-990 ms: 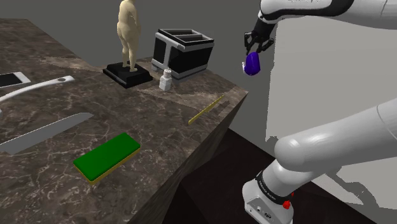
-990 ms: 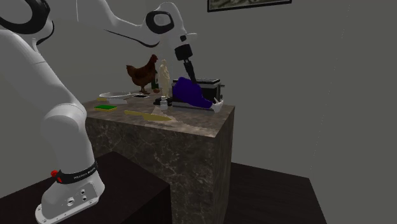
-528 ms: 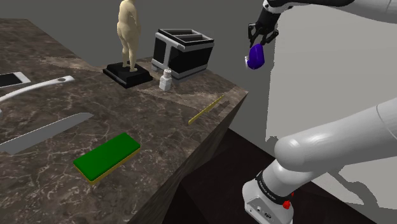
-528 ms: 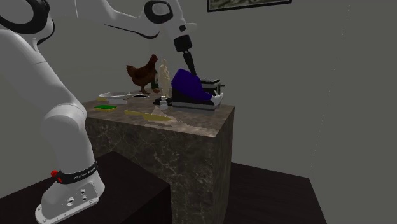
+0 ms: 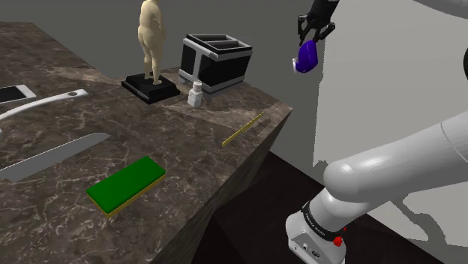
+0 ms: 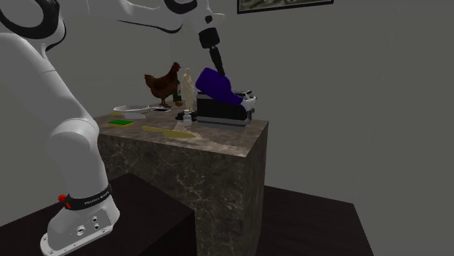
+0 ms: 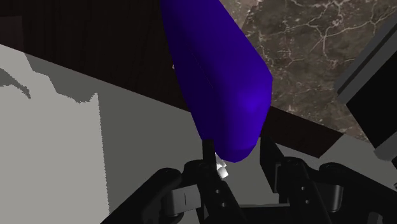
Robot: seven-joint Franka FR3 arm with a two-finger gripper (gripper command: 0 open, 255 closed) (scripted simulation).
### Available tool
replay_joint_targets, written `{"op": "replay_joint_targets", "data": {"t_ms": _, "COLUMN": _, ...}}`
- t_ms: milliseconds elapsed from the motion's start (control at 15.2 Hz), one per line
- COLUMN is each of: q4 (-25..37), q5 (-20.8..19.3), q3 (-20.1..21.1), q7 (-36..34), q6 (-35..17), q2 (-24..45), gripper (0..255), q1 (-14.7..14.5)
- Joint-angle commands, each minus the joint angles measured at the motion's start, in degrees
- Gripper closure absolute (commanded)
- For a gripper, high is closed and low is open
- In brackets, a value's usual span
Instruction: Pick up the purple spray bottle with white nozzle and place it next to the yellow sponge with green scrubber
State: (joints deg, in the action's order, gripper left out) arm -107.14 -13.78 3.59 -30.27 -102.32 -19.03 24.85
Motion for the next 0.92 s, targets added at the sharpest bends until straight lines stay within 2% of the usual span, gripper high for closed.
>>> {"op": "replay_joint_targets", "data": {"t_ms": 0, "q4": 2.2, "q5": 0.1, "q3": 0.1, "q7": 0.3, "q6": 1.6, "q2": 0.5, "gripper": 255, "q1": 0.0}}
{"op": "replay_joint_targets", "data": {"t_ms": 858, "q4": 17.2, "q5": 0.0, "q3": 0.6, "q7": 2.4, "q6": 11.9, "q2": 5.0, "gripper": 255, "q1": 0.1}}
